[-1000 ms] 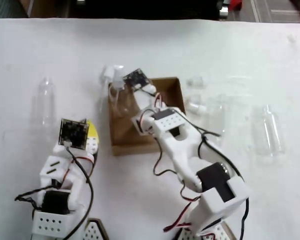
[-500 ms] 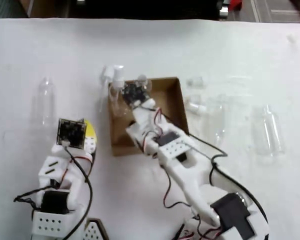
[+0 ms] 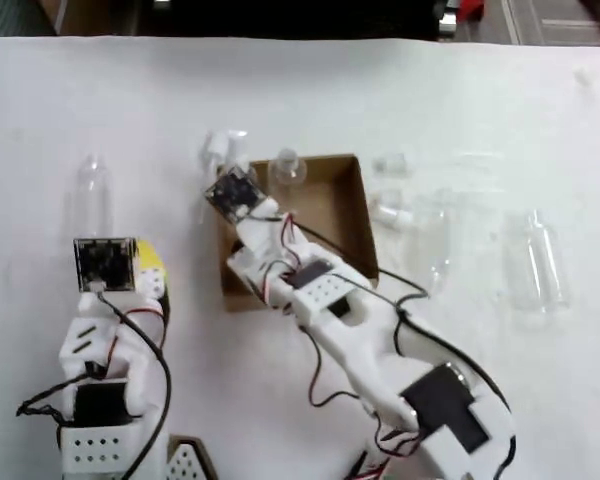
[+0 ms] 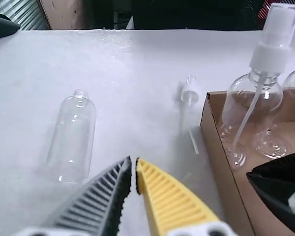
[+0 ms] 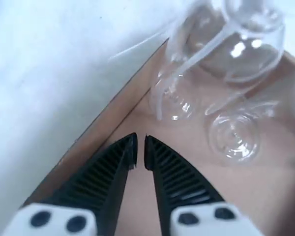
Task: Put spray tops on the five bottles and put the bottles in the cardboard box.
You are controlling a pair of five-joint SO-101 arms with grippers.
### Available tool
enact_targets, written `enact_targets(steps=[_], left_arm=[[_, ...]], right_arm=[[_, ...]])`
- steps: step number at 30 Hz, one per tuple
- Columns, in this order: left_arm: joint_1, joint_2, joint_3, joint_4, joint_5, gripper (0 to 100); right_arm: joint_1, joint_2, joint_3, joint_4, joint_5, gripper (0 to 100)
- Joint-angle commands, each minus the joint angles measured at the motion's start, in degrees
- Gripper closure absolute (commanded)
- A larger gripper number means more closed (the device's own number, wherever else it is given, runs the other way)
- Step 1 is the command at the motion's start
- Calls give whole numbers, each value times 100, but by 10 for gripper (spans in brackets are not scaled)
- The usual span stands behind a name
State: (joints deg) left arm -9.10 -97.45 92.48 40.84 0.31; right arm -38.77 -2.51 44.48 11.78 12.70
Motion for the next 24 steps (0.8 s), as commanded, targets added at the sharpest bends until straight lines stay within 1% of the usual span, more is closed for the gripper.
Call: enact_targets(steps=[1,24], left_arm=[[-75,-22,-431,88,88,976],[-48,-22,-440,97,88,976]], right_arm=[[-66,101,-510,-127,97,981],[13,1051,-1433,-136,141,981]])
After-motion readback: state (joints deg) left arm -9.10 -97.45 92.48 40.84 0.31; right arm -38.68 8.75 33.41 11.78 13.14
